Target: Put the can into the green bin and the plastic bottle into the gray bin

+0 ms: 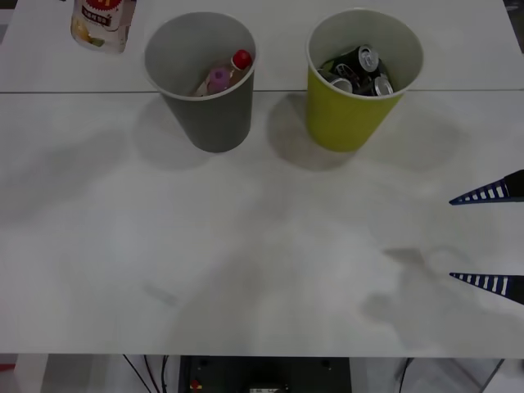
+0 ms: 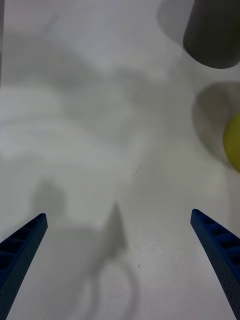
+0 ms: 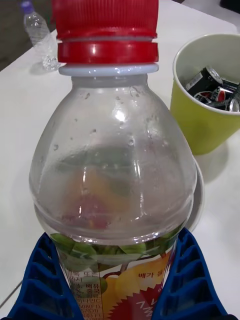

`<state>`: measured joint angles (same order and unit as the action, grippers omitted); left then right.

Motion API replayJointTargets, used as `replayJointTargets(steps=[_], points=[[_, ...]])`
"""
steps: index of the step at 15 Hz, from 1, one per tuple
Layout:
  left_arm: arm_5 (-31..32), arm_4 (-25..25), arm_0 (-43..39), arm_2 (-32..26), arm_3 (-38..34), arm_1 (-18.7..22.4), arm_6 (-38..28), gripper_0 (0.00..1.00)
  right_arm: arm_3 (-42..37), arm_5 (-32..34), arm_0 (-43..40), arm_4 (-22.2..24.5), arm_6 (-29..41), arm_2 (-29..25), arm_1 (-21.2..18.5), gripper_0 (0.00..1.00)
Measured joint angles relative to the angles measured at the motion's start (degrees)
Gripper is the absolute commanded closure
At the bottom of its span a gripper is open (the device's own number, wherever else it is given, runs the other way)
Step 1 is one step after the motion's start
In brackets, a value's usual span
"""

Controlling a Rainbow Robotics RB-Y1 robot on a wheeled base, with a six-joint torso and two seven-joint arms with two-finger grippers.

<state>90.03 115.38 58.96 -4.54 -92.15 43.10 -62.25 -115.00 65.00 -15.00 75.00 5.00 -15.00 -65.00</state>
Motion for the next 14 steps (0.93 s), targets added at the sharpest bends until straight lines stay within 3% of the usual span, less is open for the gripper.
replayJointTargets(steps=[3,7,13,14], points=[[0.0,3.0,4.9,5.0,3.1,-2.7,0.1,1.0,0.0,0.0,0.0,0.0,0.0,0.0,0.0,0.0],[0.0,5.8,13.6,11.2,15.5,-5.8,1.6,1.0,0.0,0.0,0.0,0.0,0.0,0.0,0.0,0.0],[0.0,12.1,17.7,12.4,24.1,-11.6,2.9,0.99,0.0,0.0,0.0,0.0,0.0,0.0,0.0,0.0],[0.0,12.7,17.7,12.4,24.2,-12.2,2.9,0.94,0.0,0.0,0.0,0.0,0.0,0.0,0.0,0.0]])
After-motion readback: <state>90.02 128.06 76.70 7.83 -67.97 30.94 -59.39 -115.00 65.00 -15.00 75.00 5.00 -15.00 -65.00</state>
